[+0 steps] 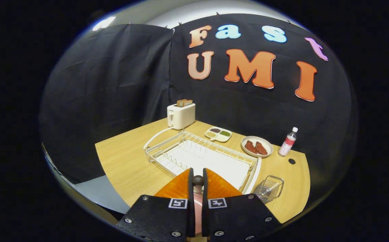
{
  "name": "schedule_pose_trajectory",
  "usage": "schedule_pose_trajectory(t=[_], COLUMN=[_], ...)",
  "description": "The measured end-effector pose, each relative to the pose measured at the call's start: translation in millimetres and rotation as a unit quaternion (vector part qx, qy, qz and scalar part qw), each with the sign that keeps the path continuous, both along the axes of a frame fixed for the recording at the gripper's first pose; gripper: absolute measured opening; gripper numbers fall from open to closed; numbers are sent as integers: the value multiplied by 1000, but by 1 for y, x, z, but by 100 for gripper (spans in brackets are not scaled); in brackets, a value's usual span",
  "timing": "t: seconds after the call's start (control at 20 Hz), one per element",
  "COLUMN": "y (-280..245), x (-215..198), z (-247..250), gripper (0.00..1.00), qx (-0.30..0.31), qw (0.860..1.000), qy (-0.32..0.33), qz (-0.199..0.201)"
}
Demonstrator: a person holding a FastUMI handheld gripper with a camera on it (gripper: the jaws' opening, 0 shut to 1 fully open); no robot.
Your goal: Take the plate from the dish rack, then take the spoon from the basket and place it into the plate.
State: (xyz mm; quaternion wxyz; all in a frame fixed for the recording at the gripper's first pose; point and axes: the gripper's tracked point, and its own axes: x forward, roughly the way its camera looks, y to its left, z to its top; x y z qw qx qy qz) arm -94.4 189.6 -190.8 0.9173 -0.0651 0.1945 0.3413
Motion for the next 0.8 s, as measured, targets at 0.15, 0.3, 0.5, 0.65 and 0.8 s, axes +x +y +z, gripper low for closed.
schedule_pose_trajectory(t=[0.15, 0.3, 0.5, 0.65, 0.8], y=[8, 16, 24, 30, 16], x=[-16, -22, -21, -16, -22], z=[-17, -30, -59, -67, -70], gripper=[8, 8, 9, 9, 10], qx=[-12, -23, -32, -31, -30], qw=[1000, 999, 999, 999, 999], qy=[10, 1, 18, 15, 26], qz=[21, 31, 37, 41, 37])
